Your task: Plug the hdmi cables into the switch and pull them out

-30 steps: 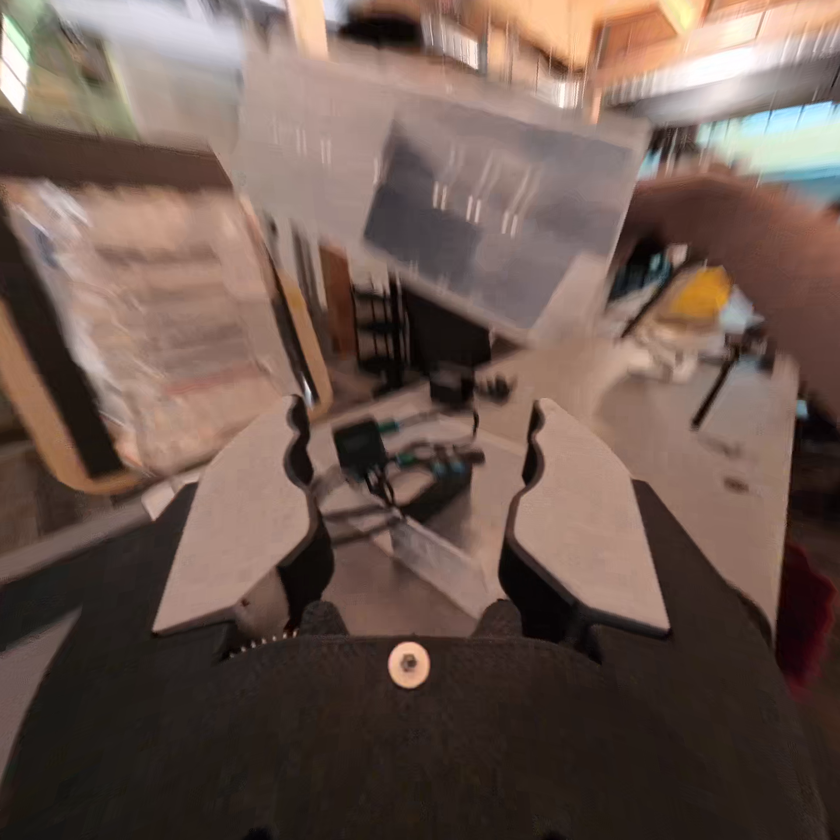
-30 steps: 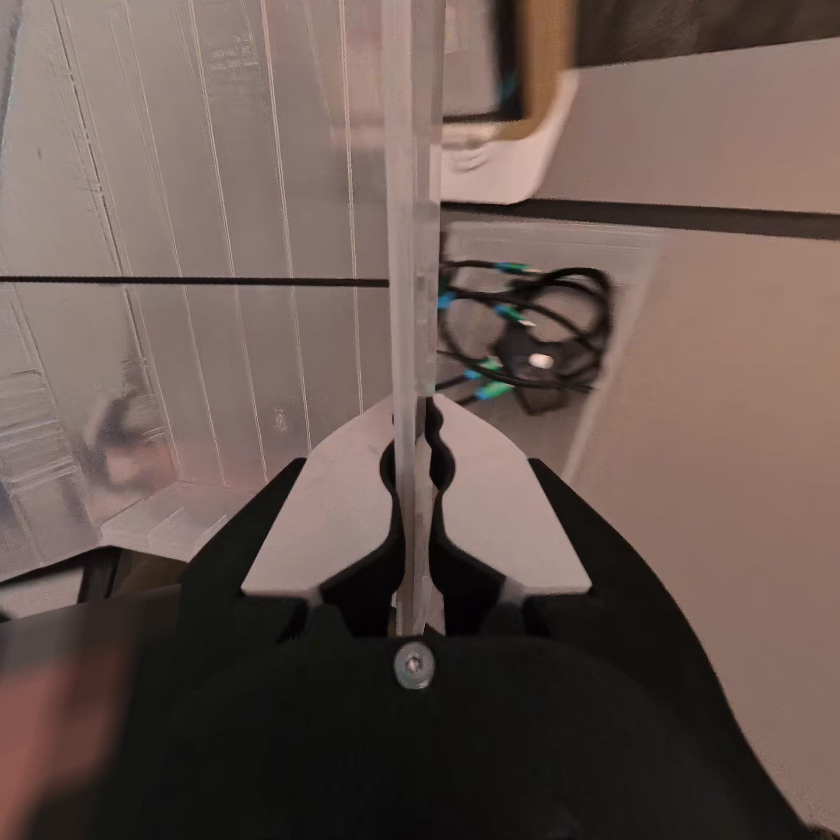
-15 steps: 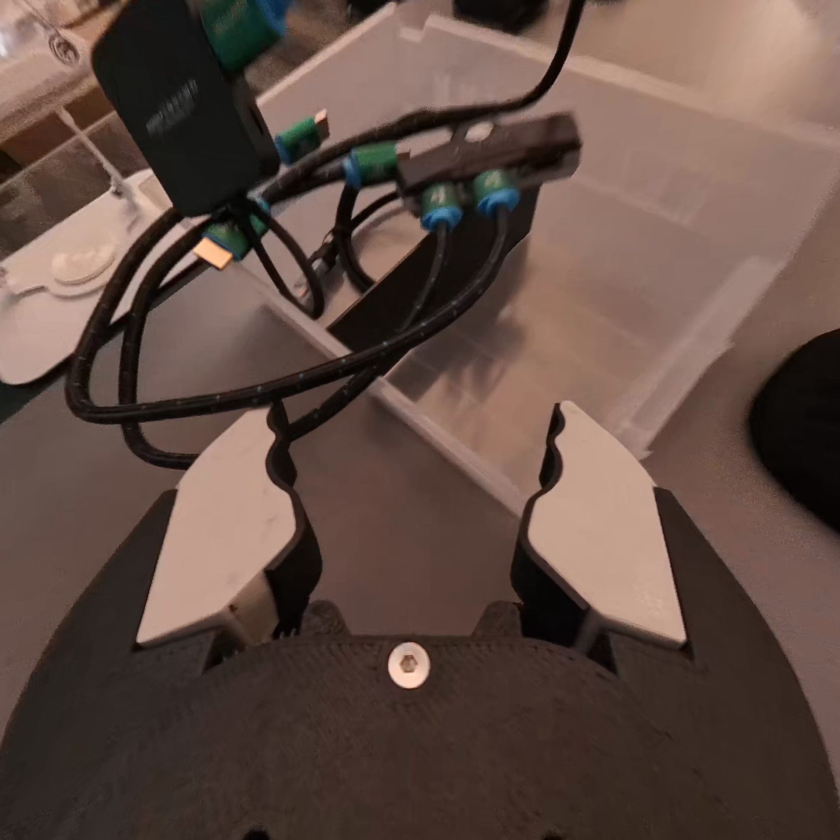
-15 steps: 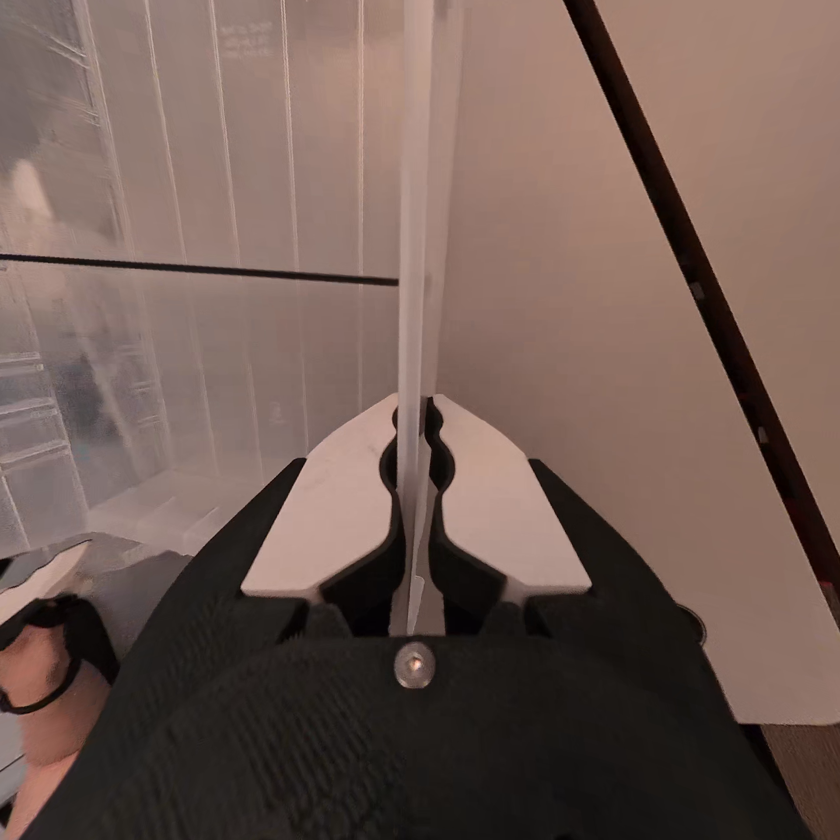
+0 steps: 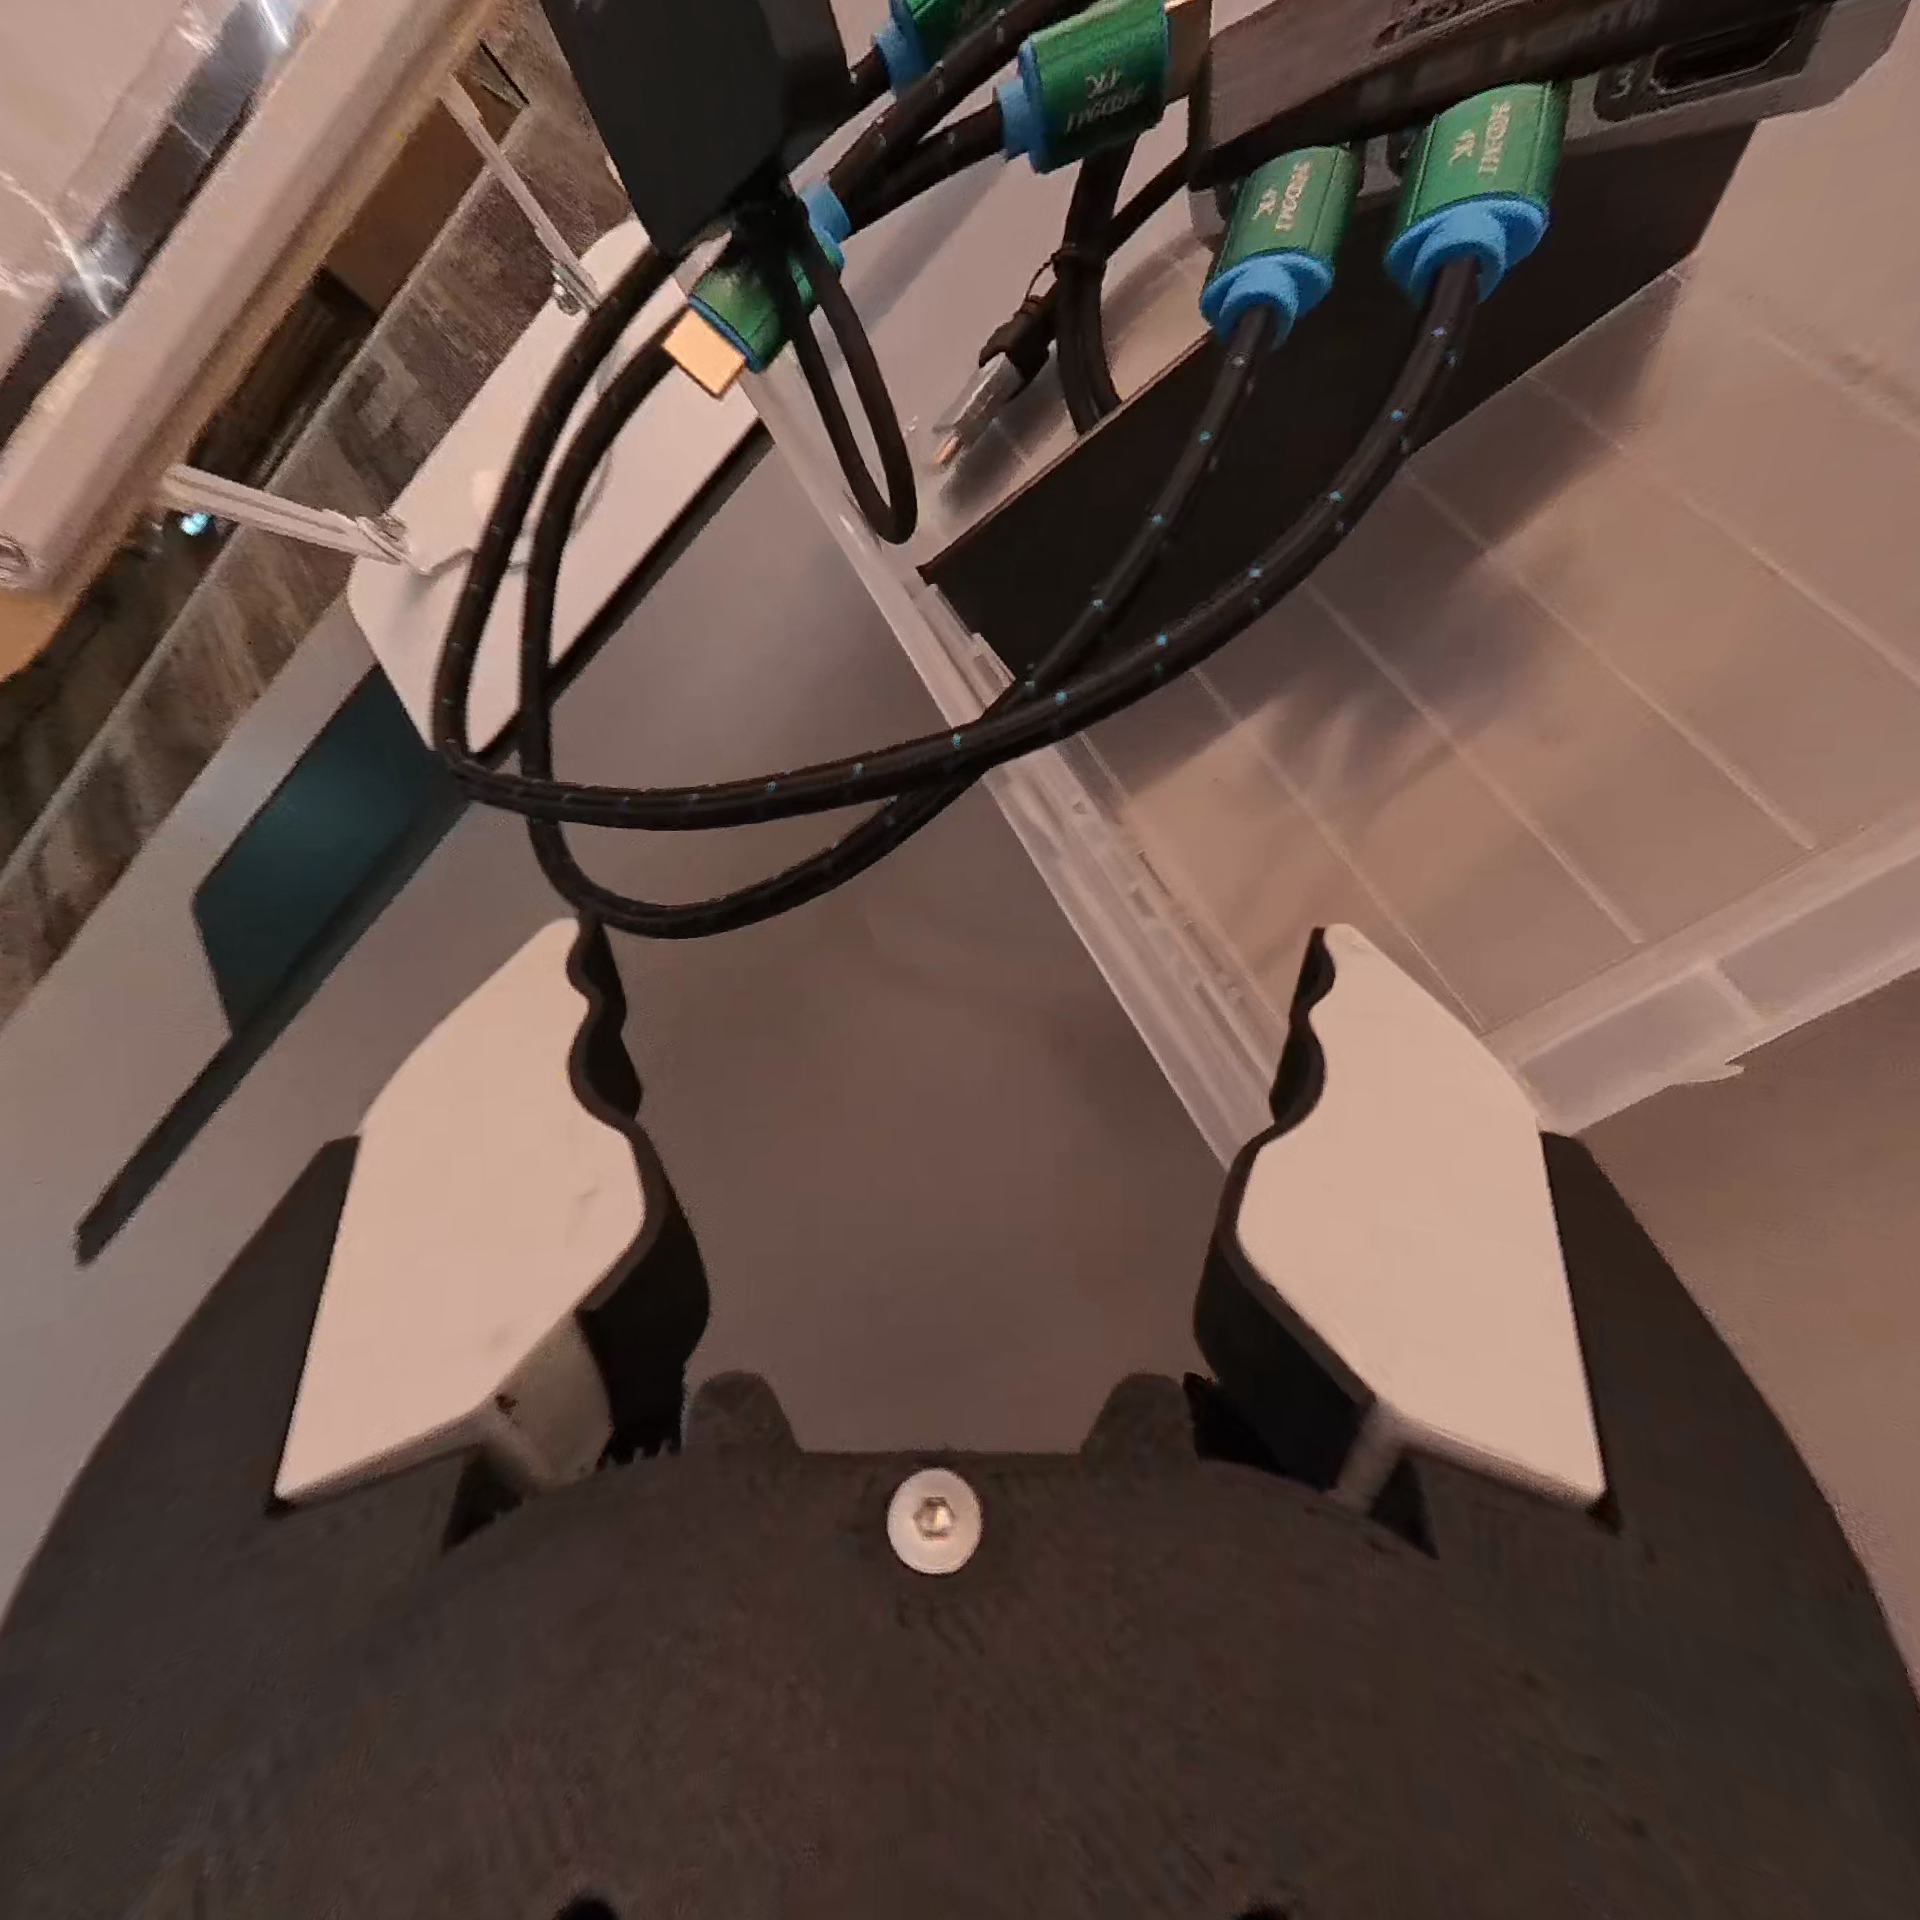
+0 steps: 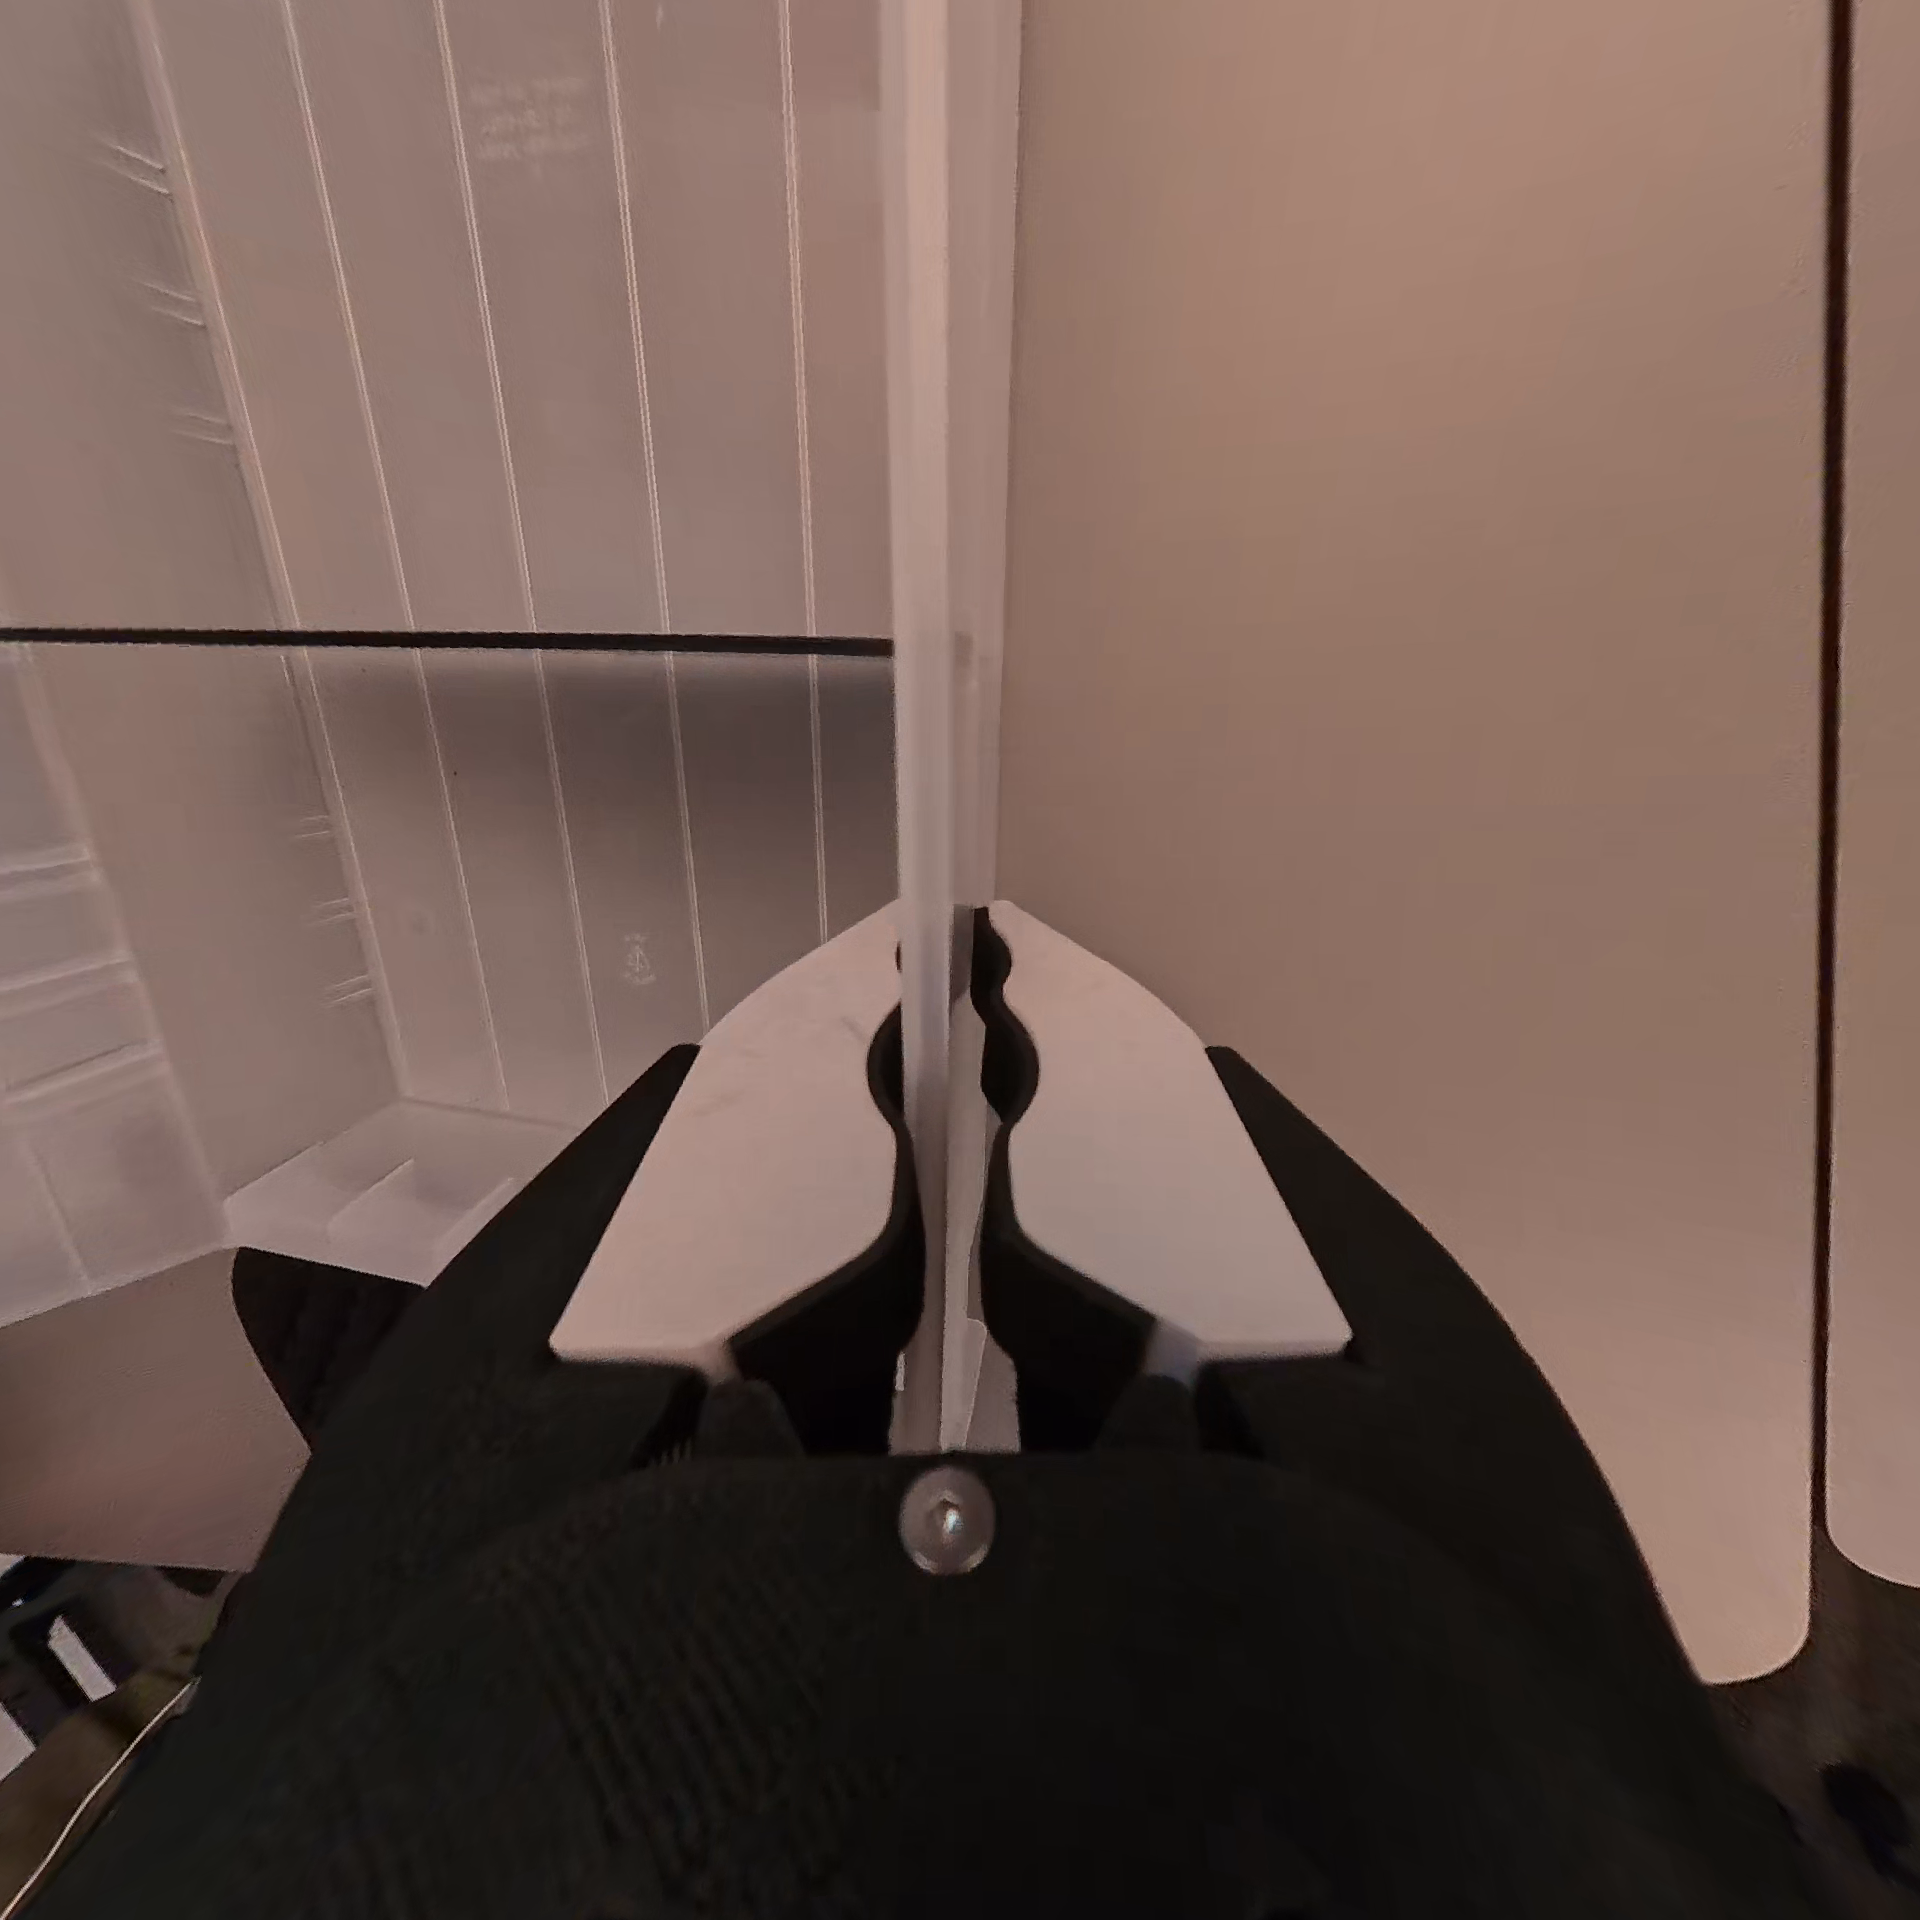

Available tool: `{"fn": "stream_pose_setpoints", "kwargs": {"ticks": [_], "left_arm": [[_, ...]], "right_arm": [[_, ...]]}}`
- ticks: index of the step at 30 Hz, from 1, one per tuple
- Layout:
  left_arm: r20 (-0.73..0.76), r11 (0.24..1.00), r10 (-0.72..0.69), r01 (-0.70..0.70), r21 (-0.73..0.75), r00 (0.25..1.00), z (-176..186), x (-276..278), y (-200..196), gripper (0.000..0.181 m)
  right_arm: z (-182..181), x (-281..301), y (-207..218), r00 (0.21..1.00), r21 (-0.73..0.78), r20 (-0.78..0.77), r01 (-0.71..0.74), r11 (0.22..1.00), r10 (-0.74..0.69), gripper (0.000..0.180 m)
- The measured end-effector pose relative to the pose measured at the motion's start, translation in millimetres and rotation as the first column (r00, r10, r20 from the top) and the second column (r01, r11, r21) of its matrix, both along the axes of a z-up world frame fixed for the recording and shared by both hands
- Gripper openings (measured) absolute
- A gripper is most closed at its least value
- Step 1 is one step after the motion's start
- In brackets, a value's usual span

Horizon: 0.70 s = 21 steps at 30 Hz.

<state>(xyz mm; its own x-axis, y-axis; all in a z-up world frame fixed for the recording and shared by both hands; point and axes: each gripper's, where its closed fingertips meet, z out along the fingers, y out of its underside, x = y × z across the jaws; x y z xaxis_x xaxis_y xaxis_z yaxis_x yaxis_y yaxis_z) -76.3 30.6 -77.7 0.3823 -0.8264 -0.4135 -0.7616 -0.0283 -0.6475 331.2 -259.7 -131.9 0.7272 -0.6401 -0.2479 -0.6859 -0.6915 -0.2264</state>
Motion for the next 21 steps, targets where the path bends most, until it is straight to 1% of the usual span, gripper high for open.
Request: {"fn": "stream_pose_setpoints", "kwargs": {"ticks": [3, 4, 5, 6, 7, 9, 11, 14, 17, 19, 20, 21], "left_arm": [[0.014, 0.997, 0.017, -0.018, 0.078, 1.000, 22.8, -9.2, -0.7, 0.115], [0.028, 0.996, 0.020, -0.022, 0.082, 0.999, 31.4, -13.3, -3.3, 0.113], [0.053, 0.998, 0.022, -0.025, 0.060, 0.998, 39.2, -16.9, -7.6, 0.112], [0.082, 1.000, 0.015, -0.016, 0.002, 0.996, 44.0, -19.7, -15.0, 0.111], [0.106, 0.996, 0.005, 0.004, -0.090, 0.994, 44.9, -22.3, -25.4, 0.099], [0.127, 0.950, -0.008, 0.047, -0.309, 0.992, 37.9, -26.1, -47.4, 0.085], [0.105, 0.885, -0.035, 0.080, -0.459, 0.994, 23.4, -26.2, -61.7, 0.081], [0.071, 0.847, -0.037, 0.069, -0.528, 0.997, -5.2, -17.7, -59.3, 0.081], [0.079, 0.812, -0.024, 0.066, -0.580, 0.997, -28.3, -1.4, -53.8, 0.079], [0.071, 0.810, -0.032, 0.068, -0.582, 0.997, -40.5, 6.1, -47.3, 0.065], [0.085, 0.803, -0.058, 0.097, -0.588, 0.995, -41.6, 9.9, -48.0, 0.069], [0.100, 0.806, -0.080, 0.124, -0.579, 0.992, -40.0, 12.3, -46.8, 0.056]], "right_arm": [[0.4, -1.8, 2.7, 1.000, -0.007, 0.008, -0.004, 1.000, 0.004, 0.006], [0.6, -2.1, 2.9, 1.000, -0.008, 0.010, -0.005, 1.000, 0.005, 0.006], [0.7, -2.5, 3.0, 1.000, -0.008, 0.010, -0.006, 1.000, 0.006, 0.006], [0.9, -2.5, 2.9, 1.000, -0.007, 0.011, -0.008, 1.000, 0.008, 0.006], [1.0, -2.5, 2.9, 1.000, -0.005, 0.010, -0.008, 1.000, 0.008, 0.006], [1.2, -2.5, 2.8, 1.000, -0.008, 0.012, -0.010, 1.000, 0.010, 0.006], [1.4, -2.6, 3.1, 1.000, -0.013, 0.020, -0.019, 1.000, 0.019, 0.007], [1.7, -4.6, 4.6, 0.999, -0.014, 0.024, -0.023, 1.000, 0.024, 0.007], [2.0, -9.1, 7.9, 0.999, -0.016, 0.030, -0.033, 0.999, 0.034, 0.007], [2.1, -14.4, 11.5, 0.999, -0.017, 0.025, -0.042, 0.999, 0.043, 0.007], [2.2, -17.6, 13.6, 0.998, -0.021, 0.024, -0.051, 0.998, 0.052, 0.007], [2.3, -21.2, 16.0, 0.998, -0.027, 0.024, -0.064, 0.998, 0.065, 0.007]]}}
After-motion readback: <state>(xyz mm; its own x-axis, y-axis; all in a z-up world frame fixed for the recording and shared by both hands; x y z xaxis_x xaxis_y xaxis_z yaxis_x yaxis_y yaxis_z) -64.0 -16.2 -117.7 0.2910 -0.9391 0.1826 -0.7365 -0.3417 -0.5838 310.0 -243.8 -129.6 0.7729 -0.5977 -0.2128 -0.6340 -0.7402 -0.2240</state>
